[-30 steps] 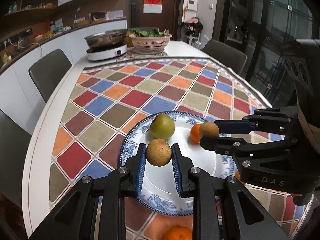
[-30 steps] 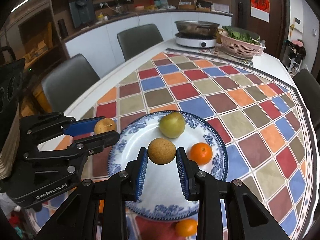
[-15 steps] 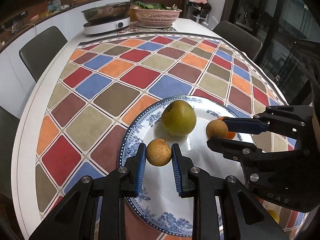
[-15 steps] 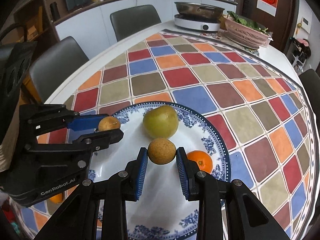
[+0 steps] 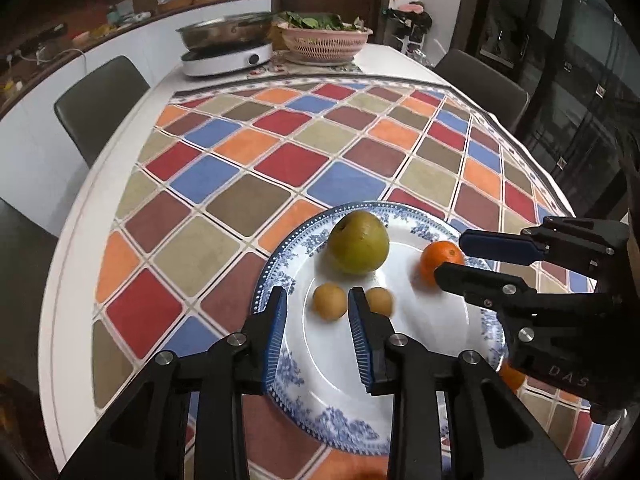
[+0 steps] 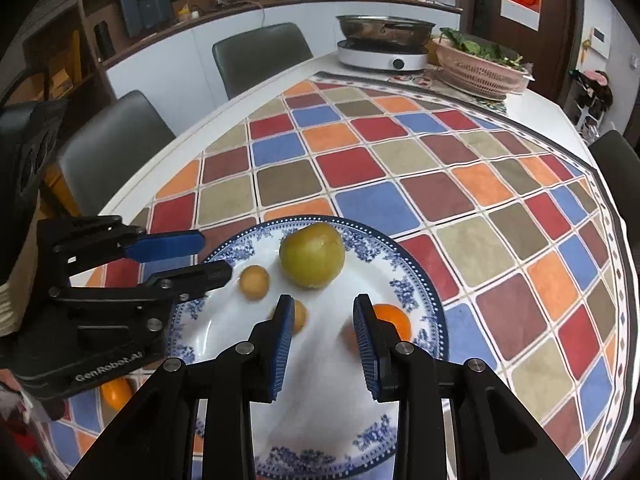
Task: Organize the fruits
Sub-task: 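Withdraw both tools from the plate toward the remaining fruits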
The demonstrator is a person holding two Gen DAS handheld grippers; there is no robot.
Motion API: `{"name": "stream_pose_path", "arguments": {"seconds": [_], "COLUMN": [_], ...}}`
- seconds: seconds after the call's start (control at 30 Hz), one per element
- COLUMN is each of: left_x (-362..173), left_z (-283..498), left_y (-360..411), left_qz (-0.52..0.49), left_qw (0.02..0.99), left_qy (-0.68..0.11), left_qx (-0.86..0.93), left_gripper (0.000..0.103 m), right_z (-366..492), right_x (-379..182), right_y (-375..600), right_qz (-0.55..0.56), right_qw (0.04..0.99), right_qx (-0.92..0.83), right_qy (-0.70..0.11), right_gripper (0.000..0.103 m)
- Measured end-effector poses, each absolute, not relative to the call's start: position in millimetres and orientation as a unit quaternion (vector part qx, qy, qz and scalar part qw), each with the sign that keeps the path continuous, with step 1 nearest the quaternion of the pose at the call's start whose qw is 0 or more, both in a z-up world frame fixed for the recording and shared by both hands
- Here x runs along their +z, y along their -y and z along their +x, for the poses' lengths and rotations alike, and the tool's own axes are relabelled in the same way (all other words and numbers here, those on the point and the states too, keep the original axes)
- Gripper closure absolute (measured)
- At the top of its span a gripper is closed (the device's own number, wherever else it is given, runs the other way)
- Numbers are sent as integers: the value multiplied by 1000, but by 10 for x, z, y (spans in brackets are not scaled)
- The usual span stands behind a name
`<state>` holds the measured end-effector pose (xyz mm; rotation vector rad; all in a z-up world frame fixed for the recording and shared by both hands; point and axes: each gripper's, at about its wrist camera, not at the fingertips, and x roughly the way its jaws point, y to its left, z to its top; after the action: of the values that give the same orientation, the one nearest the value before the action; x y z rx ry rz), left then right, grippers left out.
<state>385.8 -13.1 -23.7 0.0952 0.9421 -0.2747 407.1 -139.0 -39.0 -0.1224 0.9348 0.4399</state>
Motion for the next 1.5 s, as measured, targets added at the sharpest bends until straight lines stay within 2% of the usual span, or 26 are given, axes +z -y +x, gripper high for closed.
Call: {"name": "stream_pose_path", "arguments": {"seconds": [0.23,0.33,0.5,0.57,0.6,0.9,0.97,1.07,1.5], "left_x": [71,201,391,451,482,645,659,649,397], "left_z": [3512,3315,2989,2875,2812,2310,2220,2066,1578], "left_y": [148,145,131,126,125,149,146,146,141], "left_qz": [50,49,53,52,51,52,51,48,47], "left_qw": [897,903,915,918,919,931,933,936,937], "left_qy": [-421,-407,-380,-374,-370,-339,-334,-328,-326], "left_qx": [-127,-127,-120,-123,-124,-120,-120,-117,-115], "left_gripper": [66,62,55,52,51,40,38,35,35], "right_z": [3793,3632,3341,3234,3160,2637,2549,2410,1942], "right_x": [-99,36,219,270,301,482,508,528,351], "right_y": [1493,1522,1571,1590,1596,1654,1669,1701,1760], "right_qz": [-46,-42,-35,-35,-36,-45,-43,-41,-56], "right_qw": [885,894,906,911,914,926,928,932,935], "right_qx": [208,206,201,194,189,181,179,172,150], "right_qy": [-414,-396,-372,-363,-357,-330,-325,-317,-317], "right_gripper": [71,61,60,49,47,46,41,41,41]}}
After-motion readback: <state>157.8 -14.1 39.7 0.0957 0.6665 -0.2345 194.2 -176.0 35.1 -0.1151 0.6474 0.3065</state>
